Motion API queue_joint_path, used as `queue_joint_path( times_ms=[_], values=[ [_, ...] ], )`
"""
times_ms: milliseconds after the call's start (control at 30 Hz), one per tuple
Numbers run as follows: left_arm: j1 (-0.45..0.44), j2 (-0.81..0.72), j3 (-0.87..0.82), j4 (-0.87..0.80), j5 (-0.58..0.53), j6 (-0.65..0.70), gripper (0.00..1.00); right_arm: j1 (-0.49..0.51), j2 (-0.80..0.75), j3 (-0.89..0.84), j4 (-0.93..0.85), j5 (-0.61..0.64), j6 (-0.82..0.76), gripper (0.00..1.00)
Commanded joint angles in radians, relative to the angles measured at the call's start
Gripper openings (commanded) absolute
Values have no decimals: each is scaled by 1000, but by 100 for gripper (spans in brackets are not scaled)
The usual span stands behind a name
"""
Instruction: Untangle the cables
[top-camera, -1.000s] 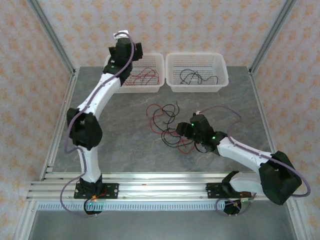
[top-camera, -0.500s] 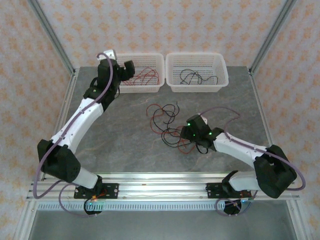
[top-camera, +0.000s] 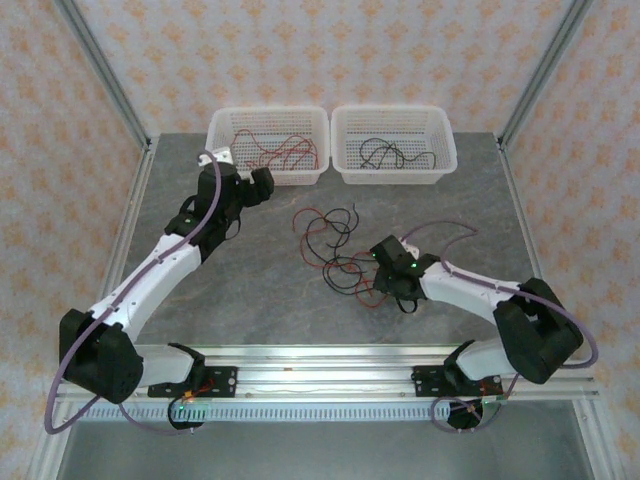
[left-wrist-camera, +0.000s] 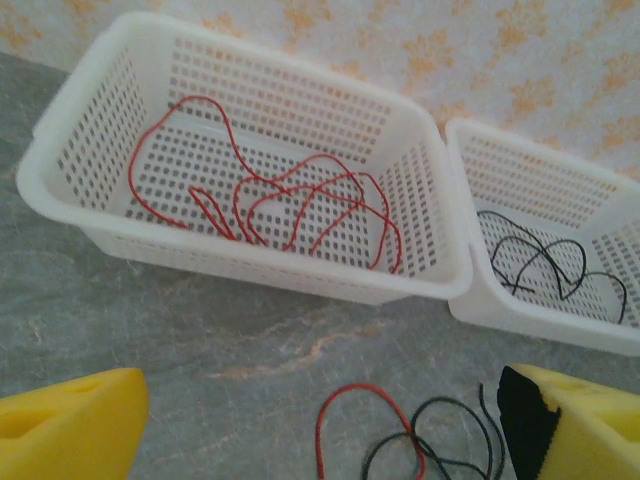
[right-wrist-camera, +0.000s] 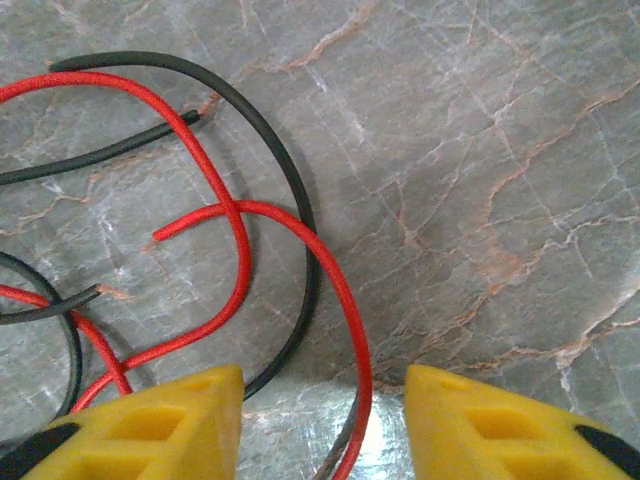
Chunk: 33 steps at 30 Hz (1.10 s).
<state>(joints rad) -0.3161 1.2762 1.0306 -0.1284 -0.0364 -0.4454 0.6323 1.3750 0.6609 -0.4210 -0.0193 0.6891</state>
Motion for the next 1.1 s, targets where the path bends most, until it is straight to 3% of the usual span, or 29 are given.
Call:
queue_joint_path(
  times_ms=[0,233,433,700,1067],
  values=[
    [-11,-12,-30,36,20,-24,91,3,21,24,-14,45,13,41],
    [-19,5,-25,28,25,-22,90,3,62,20,7,47,13,27],
    [-24,-14,-20,20,12,-21,90,3,37,8,7,55,15,0],
    [-36,-43,-27,-6,13,-19,90,3,-93,73,-47,43,-66,0],
    [-84,-94,-87,-17,7,-24,90,3,-308,306,-178,33,-265,0]
  ],
)
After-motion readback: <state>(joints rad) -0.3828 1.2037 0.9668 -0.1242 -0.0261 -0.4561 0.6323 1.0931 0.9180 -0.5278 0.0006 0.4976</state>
